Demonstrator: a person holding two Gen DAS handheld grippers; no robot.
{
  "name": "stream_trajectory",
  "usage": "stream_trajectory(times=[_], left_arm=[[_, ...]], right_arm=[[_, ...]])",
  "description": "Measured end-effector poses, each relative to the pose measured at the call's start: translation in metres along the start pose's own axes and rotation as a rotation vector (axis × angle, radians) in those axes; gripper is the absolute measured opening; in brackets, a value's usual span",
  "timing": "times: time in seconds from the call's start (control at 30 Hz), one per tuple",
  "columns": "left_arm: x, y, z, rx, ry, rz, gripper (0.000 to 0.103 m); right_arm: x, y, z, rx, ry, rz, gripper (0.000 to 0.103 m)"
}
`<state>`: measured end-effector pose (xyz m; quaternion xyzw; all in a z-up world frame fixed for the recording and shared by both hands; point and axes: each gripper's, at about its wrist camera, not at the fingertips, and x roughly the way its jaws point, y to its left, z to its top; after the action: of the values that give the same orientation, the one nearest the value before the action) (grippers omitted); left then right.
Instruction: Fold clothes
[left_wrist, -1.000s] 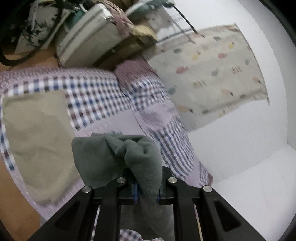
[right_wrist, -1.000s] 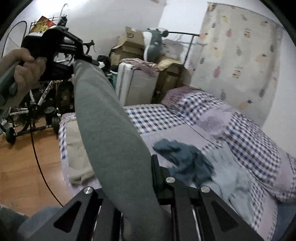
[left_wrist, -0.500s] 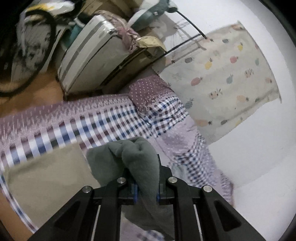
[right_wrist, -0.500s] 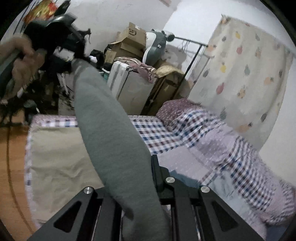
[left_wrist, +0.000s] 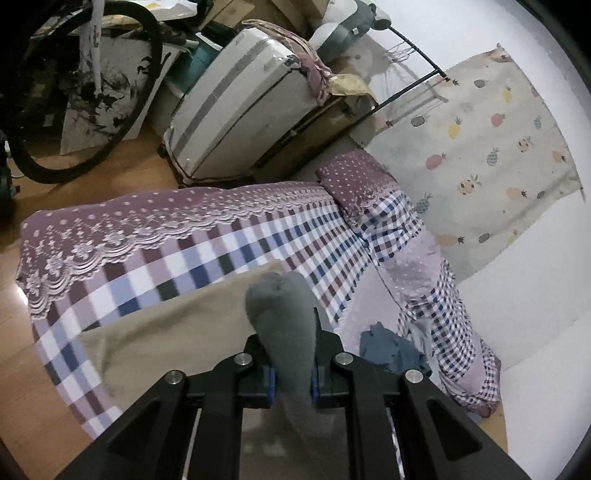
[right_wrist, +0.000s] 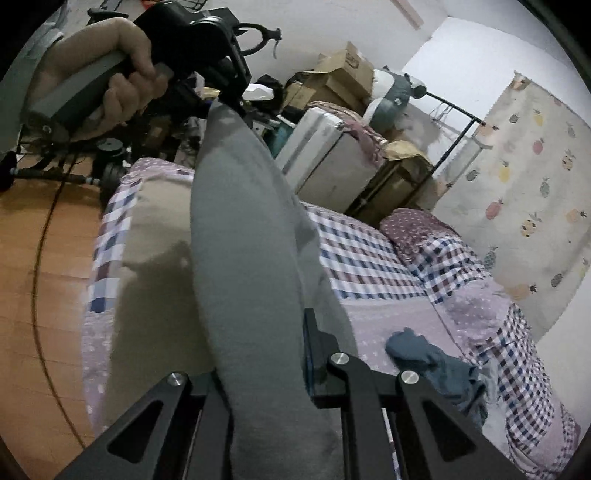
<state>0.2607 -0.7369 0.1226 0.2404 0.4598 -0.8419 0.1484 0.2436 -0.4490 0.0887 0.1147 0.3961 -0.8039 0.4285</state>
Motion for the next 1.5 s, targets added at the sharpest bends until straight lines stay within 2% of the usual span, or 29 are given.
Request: stream_trajectory(times=[0.1, 0.13, 0.2, 0.27, 0.3, 0.33, 0.37, 0.43, 0.6, 0.67, 0.8, 0.97, 1.1, 1.2, 1.37, 1.5], left_arm=[[0.003, 0.017, -0.007, -0.012, 0.024, 0.061, 0.013], [0.004, 0.022, -0.009, -0.021, 0.034, 0.088, 0.014], [0.007, 0.03, -0.013, -0.034, 0.048, 0.145, 0.023], [0.001, 0.034, -0.018, -0.024, 0.021, 0.232, 0.041], [-0.003, 0.036, -0.02, -0.017, 0.0, 0.275, 0.048], [-0.009, 0.037, -0.023, -0.011, -0.023, 0.313, 0.061], [-0.017, 0.038, -0.024, -0.017, -0.054, 0.327, 0.068], [-0.035, 0.038, -0.028, -0.034, -0.109, 0.317, 0.073], [-0.075, 0.006, -0.045, 0.018, -0.203, 0.261, 0.082], [-0.087, -0.017, -0.057, 0.07, -0.227, 0.226, 0.084], [-0.106, -0.076, -0.089, 0.181, -0.248, 0.136, 0.084], [-0.109, -0.165, -0.162, 0.348, -0.275, 0.025, 0.088], [-0.095, -0.239, -0.222, 0.476, -0.227, -0.047, 0.088], [-0.085, -0.298, -0.28, 0.567, -0.176, -0.115, 0.088], [-0.073, -0.391, -0.379, 0.742, -0.06, -0.266, 0.088], [-0.071, -0.455, -0.443, 0.865, -0.012, -0.346, 0.089]], right_arm=[[0.004, 0.01, -0.003, 0.013, 0.043, 0.064, 0.011], [0.003, 0.012, -0.004, 0.023, 0.056, 0.092, 0.015], [0.0, 0.015, -0.006, 0.043, 0.079, 0.147, 0.023], [-0.003, 0.019, -0.009, 0.062, 0.102, 0.201, 0.05], [-0.008, 0.017, -0.011, 0.076, 0.099, 0.216, 0.052], [-0.015, 0.013, -0.014, 0.099, 0.091, 0.229, 0.058], [-0.023, 0.009, -0.017, 0.124, 0.082, 0.242, 0.066], [-0.044, -0.006, -0.028, 0.207, 0.054, 0.284, 0.074], [-0.098, -0.05, -0.057, 0.365, -0.018, 0.306, 0.078], [-0.121, -0.071, -0.071, 0.423, -0.034, 0.267, 0.079], [-0.169, -0.116, -0.105, 0.538, -0.03, 0.104, 0.084], [-0.23, -0.165, -0.152, 0.642, 0.013, -0.139, 0.091], [-0.278, -0.202, -0.191, 0.749, 0.057, -0.285, 0.092], [-0.313, -0.228, -0.224, 0.832, 0.069, -0.353, 0.093], [-0.364, -0.256, -0.274, 0.901, 0.057, -0.474, 0.096], [-0.393, -0.279, -0.311, 0.963, 0.061, -0.541, 0.097]])
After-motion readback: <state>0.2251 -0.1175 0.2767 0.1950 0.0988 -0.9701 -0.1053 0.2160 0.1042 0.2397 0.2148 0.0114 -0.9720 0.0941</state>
